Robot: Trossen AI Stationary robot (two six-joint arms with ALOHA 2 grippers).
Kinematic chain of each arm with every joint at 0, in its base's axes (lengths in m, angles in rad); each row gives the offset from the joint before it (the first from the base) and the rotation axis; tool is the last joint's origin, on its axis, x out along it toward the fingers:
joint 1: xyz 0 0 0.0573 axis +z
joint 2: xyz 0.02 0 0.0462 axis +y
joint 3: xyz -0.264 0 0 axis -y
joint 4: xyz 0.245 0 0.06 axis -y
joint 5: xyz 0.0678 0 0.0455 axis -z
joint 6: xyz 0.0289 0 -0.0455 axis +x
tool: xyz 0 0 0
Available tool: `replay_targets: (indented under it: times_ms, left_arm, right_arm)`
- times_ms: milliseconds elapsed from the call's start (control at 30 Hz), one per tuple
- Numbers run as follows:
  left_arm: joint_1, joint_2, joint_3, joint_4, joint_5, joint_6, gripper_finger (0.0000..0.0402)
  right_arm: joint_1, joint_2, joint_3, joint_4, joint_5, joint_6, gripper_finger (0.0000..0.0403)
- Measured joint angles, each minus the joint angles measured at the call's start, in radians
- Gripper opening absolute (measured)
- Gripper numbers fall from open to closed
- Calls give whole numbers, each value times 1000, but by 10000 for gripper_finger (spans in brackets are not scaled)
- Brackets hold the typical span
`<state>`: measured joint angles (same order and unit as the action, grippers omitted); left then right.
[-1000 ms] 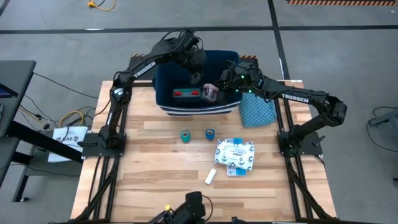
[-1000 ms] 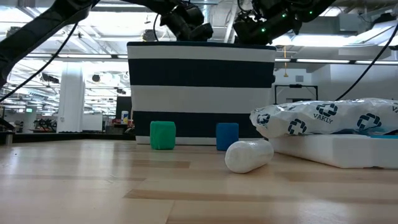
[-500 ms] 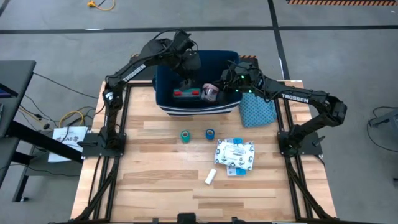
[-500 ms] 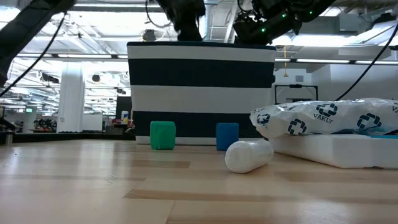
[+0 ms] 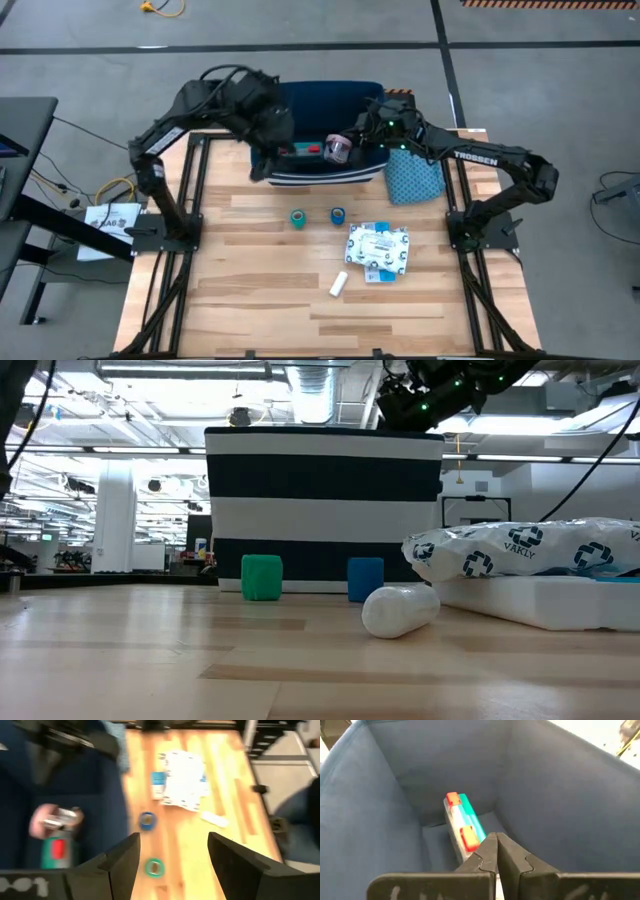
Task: Pick & place medical supplies in basket/bin
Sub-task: Put the sterile items into the bin
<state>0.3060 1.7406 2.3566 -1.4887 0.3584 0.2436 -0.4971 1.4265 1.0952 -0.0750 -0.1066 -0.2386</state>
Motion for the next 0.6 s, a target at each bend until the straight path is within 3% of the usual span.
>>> replay_targets:
  times_ms: [233,400,600]
  left_arm:
    - [-129,-31,0,-25,-56,-103,222]
    - [-212,-32,-25,-7,-108,-176,222]
    - [-335,-44,-146,50,-208,-250,222]
  right_arm:
    - [49,-64,131,-118,37,-112,0]
    - [117,-87,291,-348,139,-113,0]
    - [249,-95,465,-699,217,-23,0]
